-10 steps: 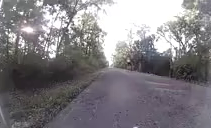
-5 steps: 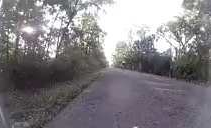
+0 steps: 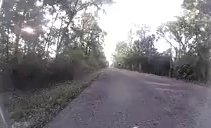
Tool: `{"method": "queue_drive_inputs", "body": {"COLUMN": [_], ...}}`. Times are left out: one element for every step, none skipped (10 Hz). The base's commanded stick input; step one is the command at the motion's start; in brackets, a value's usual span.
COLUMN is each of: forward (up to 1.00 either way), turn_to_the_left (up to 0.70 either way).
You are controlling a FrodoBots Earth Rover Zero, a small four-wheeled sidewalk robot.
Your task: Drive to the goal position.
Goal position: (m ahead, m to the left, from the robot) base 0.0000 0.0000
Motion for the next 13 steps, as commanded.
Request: {"method": "queue_drive_inputs", "body": {"forward": [0.05, 0.05, 0.05, 0.05, 0.05, 0.05, 0.05, 0.05, 0.05, 0.05, 0.05, 0.05, 0.05], "turn_to_the_left": [0.00, 0.00, 0.00, 0.00, 0.00, 0.00, 0.00, 0.00, 0.00, 0.00, 0.00, 0.00, 0.00]}}
